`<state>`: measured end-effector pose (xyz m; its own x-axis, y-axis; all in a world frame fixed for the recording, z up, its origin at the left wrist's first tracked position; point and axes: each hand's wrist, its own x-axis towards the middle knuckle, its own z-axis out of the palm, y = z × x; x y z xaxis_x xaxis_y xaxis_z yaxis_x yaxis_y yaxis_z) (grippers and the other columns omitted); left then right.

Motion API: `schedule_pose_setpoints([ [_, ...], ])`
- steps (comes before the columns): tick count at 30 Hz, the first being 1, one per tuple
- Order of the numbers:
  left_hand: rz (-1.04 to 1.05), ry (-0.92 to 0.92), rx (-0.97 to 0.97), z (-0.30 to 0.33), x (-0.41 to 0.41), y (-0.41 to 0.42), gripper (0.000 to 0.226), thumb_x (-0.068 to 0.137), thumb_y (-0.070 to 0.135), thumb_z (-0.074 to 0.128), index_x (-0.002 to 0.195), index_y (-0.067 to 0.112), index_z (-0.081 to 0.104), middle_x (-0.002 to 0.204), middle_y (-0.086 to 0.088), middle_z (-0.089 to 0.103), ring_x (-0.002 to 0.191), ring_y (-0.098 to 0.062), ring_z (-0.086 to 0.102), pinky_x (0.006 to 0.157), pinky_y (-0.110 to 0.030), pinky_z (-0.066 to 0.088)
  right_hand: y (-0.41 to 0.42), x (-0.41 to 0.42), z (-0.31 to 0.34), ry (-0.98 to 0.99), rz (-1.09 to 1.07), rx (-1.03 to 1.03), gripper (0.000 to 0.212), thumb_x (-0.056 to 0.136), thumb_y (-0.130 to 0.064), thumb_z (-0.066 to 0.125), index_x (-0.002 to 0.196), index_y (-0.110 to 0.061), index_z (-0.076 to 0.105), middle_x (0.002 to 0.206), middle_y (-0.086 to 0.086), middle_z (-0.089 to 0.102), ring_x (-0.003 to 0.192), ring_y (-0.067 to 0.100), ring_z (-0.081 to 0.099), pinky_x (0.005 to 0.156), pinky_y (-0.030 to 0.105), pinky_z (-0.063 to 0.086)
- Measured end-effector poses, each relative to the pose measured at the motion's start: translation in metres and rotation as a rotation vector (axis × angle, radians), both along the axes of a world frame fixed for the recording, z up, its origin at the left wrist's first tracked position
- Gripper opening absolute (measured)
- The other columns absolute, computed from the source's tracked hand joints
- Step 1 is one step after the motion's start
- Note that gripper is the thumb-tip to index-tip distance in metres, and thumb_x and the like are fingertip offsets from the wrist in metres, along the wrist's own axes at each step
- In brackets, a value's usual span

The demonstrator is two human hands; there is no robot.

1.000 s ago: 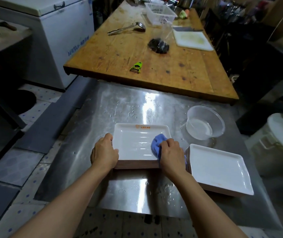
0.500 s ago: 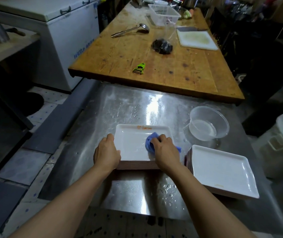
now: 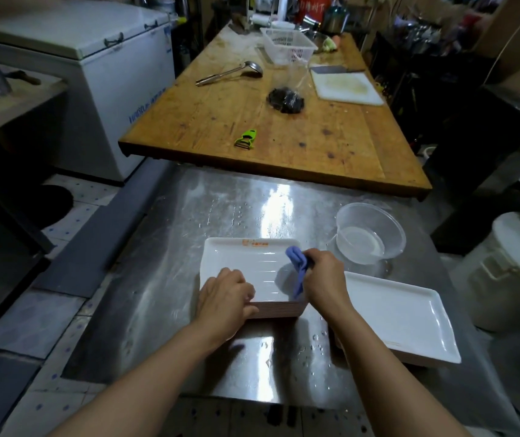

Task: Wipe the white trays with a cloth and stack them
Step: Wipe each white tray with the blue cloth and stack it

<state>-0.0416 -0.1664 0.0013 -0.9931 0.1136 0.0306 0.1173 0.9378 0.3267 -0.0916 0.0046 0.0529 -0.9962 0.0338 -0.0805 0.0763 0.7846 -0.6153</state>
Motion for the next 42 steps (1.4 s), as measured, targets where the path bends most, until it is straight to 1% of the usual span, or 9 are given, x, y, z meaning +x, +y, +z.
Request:
schedule_pose_setpoints([
  [3, -0.010, 0.101, 0.007, -0.002, 0.001, 0.003, 0.015, 0.092, 0.021, 0.055, 0.094, 0.021, 0.070, 0.097, 0.005, 0.062, 0.096, -0.017, 0.053, 0.062, -0.024, 0.031, 0.003, -0.002, 0.003, 0.054, -0.076, -0.088, 0.026, 0.077, 0.010, 0.043, 0.090, 0.003, 0.065, 0.087, 0.021, 0.064, 0.083, 0.033, 0.059, 0.073, 0.045, 0.048],
  [8, -0.045, 0.116, 0.026, 0.005, 0.003, -0.002, 0.015, 0.092, 0.025, 0.054, 0.089, 0.020, 0.068, 0.092, 0.006, 0.060, 0.090, -0.015, 0.054, 0.058, -0.023, 0.027, 0.016, 0.005, 0.005, 0.092, -0.126, -0.124, 0.025, 0.078, 0.011, 0.044, 0.089, 0.005, 0.065, 0.086, 0.023, 0.064, 0.082, 0.035, 0.059, 0.074, 0.047, 0.048],
  [12, -0.070, 0.181, 0.081, 0.022, 0.006, -0.001, 0.012, 0.074, 0.010, 0.075, 0.071, 0.012, 0.064, 0.074, 0.000, 0.059, 0.069, -0.021, 0.058, 0.049, -0.025, 0.029, 0.025, 0.010, 0.010, 0.114, -0.200, -0.203, 0.026, 0.084, 0.008, 0.041, 0.089, -0.002, 0.065, 0.083, 0.014, 0.063, 0.077, 0.026, 0.056, 0.065, 0.034, 0.045],
  [21, 0.135, 0.279, 0.108, 0.076, -0.031, 0.001, 0.014, 0.095, 0.027, 0.049, 0.099, 0.016, 0.055, 0.084, -0.007, 0.065, 0.080, -0.034, 0.060, 0.063, -0.032, 0.031, 0.034, 0.015, 0.034, 0.207, -0.327, -0.398, 0.026, 0.095, -0.002, 0.039, 0.097, -0.010, 0.064, 0.091, 0.011, 0.062, 0.069, 0.014, 0.053, 0.048, 0.007, 0.039],
  [25, 0.217, 0.245, 0.458, 0.095, -0.030, 0.001, 0.011, 0.094, 0.021, 0.049, 0.085, 0.016, 0.051, 0.075, -0.003, 0.060, 0.075, -0.029, 0.057, 0.063, -0.035, 0.039, 0.029, 0.018, 0.055, 0.328, -0.326, -0.379, 0.027, 0.095, -0.004, 0.043, 0.107, -0.013, 0.066, 0.096, 0.002, 0.059, 0.087, 0.014, 0.054, 0.072, 0.019, 0.038],
  [28, 0.282, 0.193, 0.707, 0.109, -0.025, 0.000, 0.019, 0.093, 0.014, 0.049, 0.075, 0.018, 0.051, 0.066, 0.006, 0.055, 0.062, -0.011, 0.051, 0.054, -0.017, 0.037, 0.018, 0.018, 0.081, 0.451, -0.271, -0.420, 0.029, 0.094, -0.003, 0.044, 0.111, -0.013, 0.065, 0.103, 0.001, 0.060, 0.093, 0.012, 0.054, 0.081, 0.024, 0.041],
  [32, 0.294, 0.072, 1.059, 0.121, -0.012, 0.002, 0.023, 0.095, 0.008, 0.048, 0.075, 0.016, 0.055, 0.059, 0.006, 0.060, 0.055, -0.007, 0.055, 0.051, -0.019, 0.043, -0.005, 0.015, 0.117, 0.602, -0.123, -0.445, 0.028, 0.088, 0.002, 0.051, 0.109, -0.008, 0.066, 0.110, 0.004, 0.059, 0.104, 0.016, 0.055, 0.093, 0.027, 0.043],
  [37, 0.244, 0.069, 1.176, 0.131, 0.002, 0.008, 0.022, 0.094, 0.007, 0.049, 0.074, 0.014, 0.054, 0.055, 0.001, 0.059, 0.054, -0.017, 0.051, 0.052, -0.026, 0.042, -0.037, 0.018, 0.134, 0.772, 0.052, -0.226, 0.022, 0.082, -0.007, 0.060, 0.102, -0.005, 0.066, 0.115, 0.009, 0.061, 0.110, 0.027, 0.050, 0.098, 0.030, 0.034],
  [42, 0.222, 0.103, 1.195, 0.134, 0.011, 0.016, 0.019, 0.094, 0.009, 0.050, 0.076, 0.011, 0.055, 0.062, -0.013, 0.056, 0.059, -0.022, 0.047, 0.058, -0.036, 0.038, -0.048, 0.018, 0.130, 0.822, 0.149, 0.066, 0.043, 0.085, -0.018, 0.055, 0.127, -0.013, 0.057, 0.132, 0.013, 0.052, 0.119, 0.035, 0.048, 0.099, 0.048, 0.036],
])
